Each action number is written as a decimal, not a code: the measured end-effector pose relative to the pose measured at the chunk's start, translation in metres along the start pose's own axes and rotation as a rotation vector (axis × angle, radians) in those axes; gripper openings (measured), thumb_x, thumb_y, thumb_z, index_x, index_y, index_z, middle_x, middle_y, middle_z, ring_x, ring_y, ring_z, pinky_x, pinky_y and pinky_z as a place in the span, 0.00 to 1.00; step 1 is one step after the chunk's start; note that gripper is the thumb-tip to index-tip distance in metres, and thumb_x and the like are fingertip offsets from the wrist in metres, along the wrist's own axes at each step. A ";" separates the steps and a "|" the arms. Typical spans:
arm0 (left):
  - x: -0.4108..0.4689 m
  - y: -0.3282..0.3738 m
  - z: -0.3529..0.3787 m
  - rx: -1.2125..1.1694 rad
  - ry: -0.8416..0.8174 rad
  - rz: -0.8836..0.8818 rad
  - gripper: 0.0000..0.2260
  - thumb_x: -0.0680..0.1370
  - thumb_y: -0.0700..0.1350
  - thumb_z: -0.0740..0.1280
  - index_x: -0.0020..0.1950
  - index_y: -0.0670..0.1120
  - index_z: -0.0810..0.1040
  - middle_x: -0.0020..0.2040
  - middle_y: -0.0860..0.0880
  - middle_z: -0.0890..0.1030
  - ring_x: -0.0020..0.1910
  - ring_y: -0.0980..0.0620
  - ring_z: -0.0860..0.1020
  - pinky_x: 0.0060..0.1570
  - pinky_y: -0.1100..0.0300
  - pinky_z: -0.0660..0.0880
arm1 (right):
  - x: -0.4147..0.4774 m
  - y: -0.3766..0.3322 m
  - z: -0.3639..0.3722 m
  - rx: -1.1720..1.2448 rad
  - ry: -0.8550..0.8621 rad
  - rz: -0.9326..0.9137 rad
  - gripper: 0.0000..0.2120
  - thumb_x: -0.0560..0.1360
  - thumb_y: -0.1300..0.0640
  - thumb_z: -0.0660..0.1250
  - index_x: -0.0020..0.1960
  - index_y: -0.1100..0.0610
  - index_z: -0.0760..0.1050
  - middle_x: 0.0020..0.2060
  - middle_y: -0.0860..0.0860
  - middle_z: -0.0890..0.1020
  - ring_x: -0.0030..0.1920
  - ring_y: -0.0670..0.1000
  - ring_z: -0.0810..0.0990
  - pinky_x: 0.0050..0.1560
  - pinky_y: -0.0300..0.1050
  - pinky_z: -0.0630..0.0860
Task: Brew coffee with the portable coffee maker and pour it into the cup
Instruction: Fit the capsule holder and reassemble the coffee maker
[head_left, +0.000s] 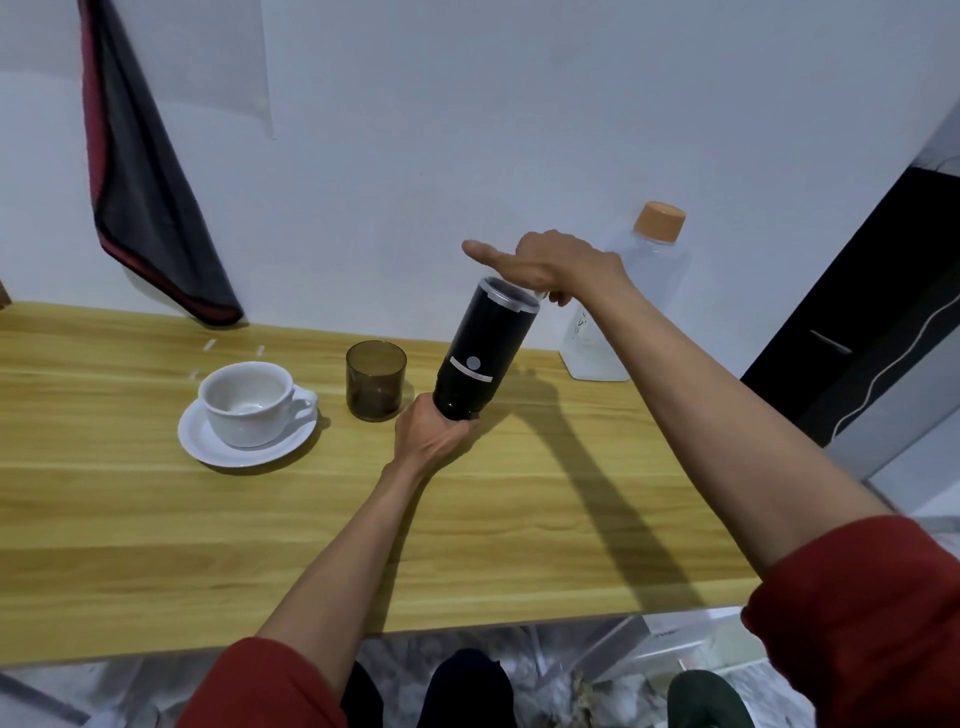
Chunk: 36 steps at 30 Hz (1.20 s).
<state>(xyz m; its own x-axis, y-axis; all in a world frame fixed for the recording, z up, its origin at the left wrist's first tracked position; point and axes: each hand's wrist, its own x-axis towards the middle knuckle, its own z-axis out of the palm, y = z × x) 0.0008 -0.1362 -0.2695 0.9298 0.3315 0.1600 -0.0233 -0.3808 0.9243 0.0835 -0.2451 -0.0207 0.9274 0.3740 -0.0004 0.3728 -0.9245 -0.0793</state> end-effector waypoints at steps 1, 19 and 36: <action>0.000 0.000 0.000 0.003 -0.004 0.000 0.11 0.66 0.54 0.72 0.38 0.48 0.77 0.30 0.52 0.79 0.32 0.55 0.79 0.33 0.63 0.71 | 0.001 0.000 0.000 0.000 -0.024 0.013 0.42 0.66 0.18 0.45 0.42 0.56 0.75 0.38 0.52 0.80 0.35 0.55 0.83 0.41 0.48 0.78; -0.001 0.002 -0.001 0.020 -0.012 0.016 0.15 0.67 0.57 0.71 0.39 0.44 0.78 0.31 0.51 0.79 0.33 0.50 0.79 0.34 0.58 0.75 | 0.001 0.001 -0.009 0.105 -0.241 0.001 0.31 0.71 0.32 0.50 0.66 0.49 0.69 0.67 0.52 0.71 0.51 0.57 0.82 0.53 0.55 0.80; 0.003 -0.002 0.000 0.009 -0.031 0.003 0.14 0.66 0.57 0.72 0.41 0.48 0.78 0.34 0.49 0.81 0.37 0.50 0.81 0.37 0.59 0.75 | 0.005 0.001 -0.018 0.022 -0.299 -0.022 0.23 0.73 0.36 0.54 0.57 0.51 0.73 0.49 0.54 0.79 0.37 0.55 0.81 0.32 0.42 0.78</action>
<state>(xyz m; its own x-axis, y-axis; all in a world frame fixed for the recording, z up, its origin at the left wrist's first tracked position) 0.0032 -0.1343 -0.2707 0.9407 0.3033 0.1521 -0.0231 -0.3900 0.9205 0.0885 -0.2455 -0.0028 0.8676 0.4024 -0.2922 0.3893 -0.9152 -0.1044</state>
